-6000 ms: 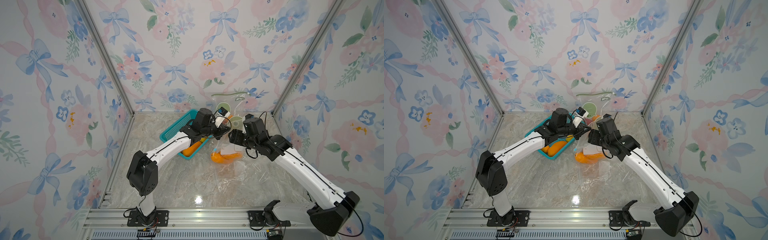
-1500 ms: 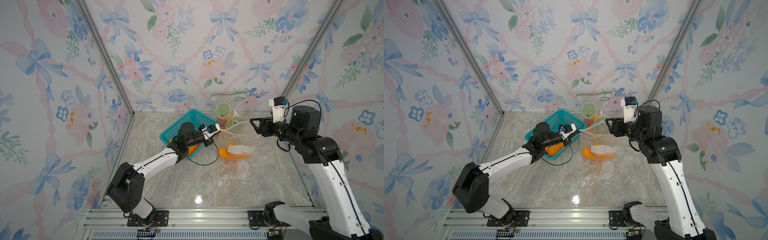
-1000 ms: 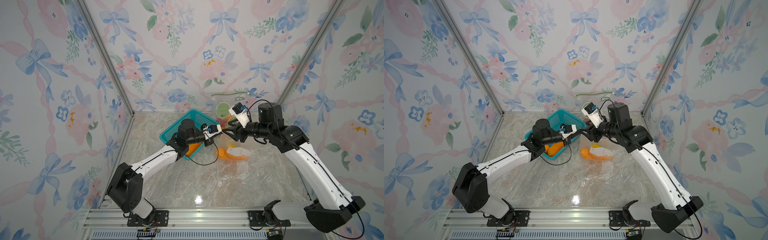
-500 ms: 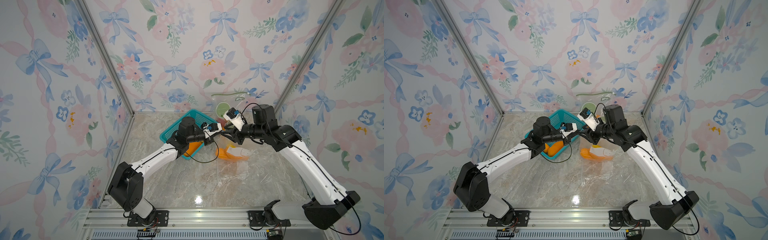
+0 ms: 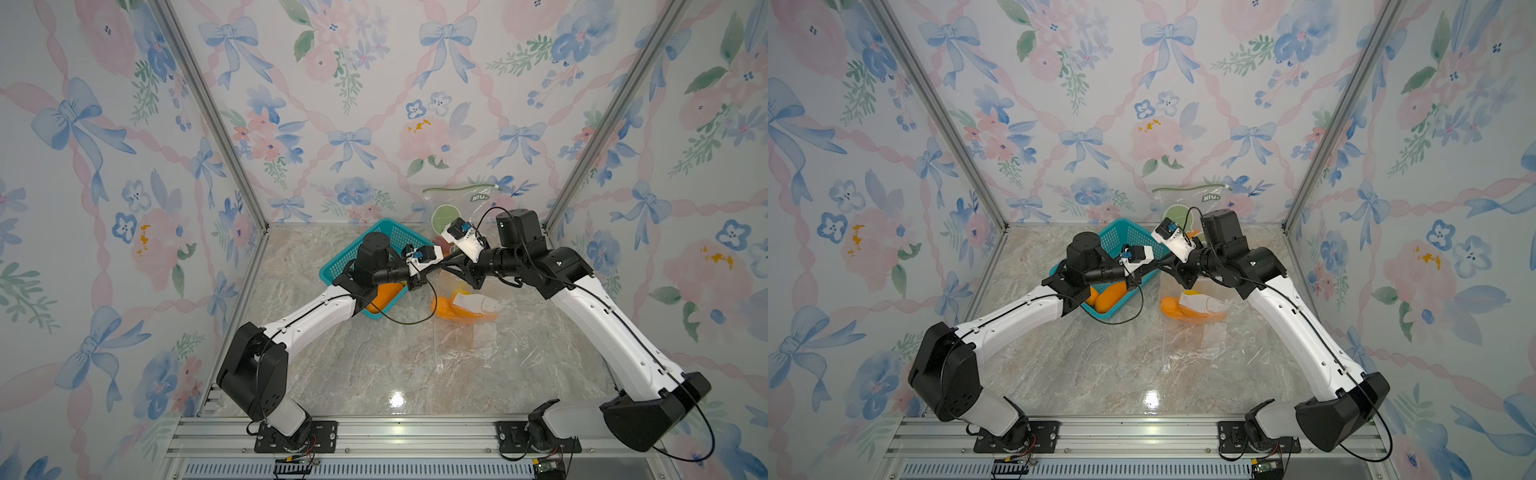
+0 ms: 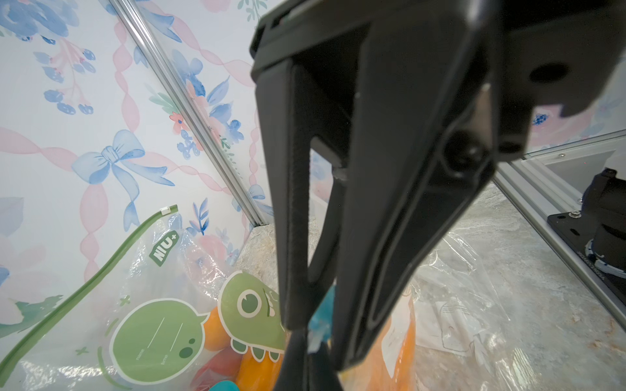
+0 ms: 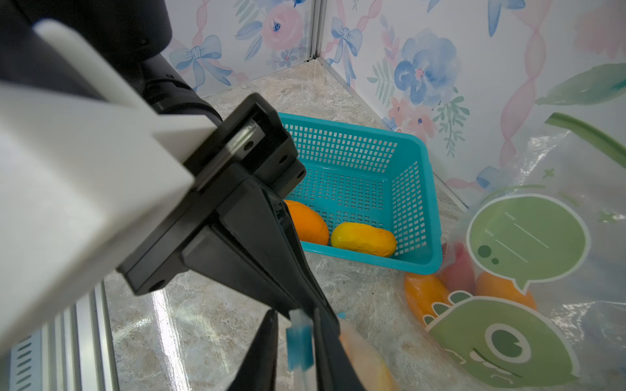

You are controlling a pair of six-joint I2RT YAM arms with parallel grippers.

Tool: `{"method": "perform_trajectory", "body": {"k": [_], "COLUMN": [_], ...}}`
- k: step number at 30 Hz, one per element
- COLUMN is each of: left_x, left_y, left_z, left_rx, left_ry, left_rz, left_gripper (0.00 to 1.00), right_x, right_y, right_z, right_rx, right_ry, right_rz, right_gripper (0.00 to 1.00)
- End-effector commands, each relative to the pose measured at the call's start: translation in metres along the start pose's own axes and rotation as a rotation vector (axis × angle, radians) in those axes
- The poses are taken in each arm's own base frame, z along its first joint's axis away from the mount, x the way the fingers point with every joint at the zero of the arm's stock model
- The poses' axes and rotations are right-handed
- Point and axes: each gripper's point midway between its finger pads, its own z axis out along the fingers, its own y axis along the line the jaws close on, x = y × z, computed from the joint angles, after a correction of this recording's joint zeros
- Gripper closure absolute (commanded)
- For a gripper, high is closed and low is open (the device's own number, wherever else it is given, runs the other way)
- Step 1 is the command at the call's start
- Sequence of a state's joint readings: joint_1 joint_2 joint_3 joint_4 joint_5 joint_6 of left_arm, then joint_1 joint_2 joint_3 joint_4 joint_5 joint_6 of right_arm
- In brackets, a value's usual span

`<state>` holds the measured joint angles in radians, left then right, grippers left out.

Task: Place the mango in a zip-top bag and seal the zipper
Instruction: Zip the zipper on the zipper food storage bag.

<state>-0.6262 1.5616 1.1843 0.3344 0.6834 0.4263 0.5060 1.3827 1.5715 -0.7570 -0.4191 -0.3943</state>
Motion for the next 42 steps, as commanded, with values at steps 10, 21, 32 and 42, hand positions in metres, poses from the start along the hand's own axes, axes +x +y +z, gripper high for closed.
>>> {"method": "perform_trajectory", "body": {"k": [10, 21, 32, 42], "left_x": [0.008, 0.009, 0.013, 0.031], "left_y": [0.016, 0.033, 0.051, 0.088], "left_z": [-0.001, -0.01, -0.025, -0.039], "left_rx": [-0.052, -0.11, -0.191, -0.37], "left_ry": [0.037, 0.048, 0.077, 0.141], "left_rz": [-0.016, -0.035, -0.045, -0.139], "left_gripper": [1.0, 1.0, 1.0, 1.0], "right_x": [0.004, 0.004, 0.012, 0.032], "right_y": [-0.002, -0.011, -0.023, -0.036], "right_z": [-0.011, -0.036, -0.059, -0.081], "right_rx": [0.029, 0.102, 0.172, 0.248], "right_ry": [0.015, 0.028, 0.035, 0.023], "right_rz": [-0.009, -0.034, -0.027, 0.031], "right_gripper": [0.91, 1.0, 1.0, 1.0]}}
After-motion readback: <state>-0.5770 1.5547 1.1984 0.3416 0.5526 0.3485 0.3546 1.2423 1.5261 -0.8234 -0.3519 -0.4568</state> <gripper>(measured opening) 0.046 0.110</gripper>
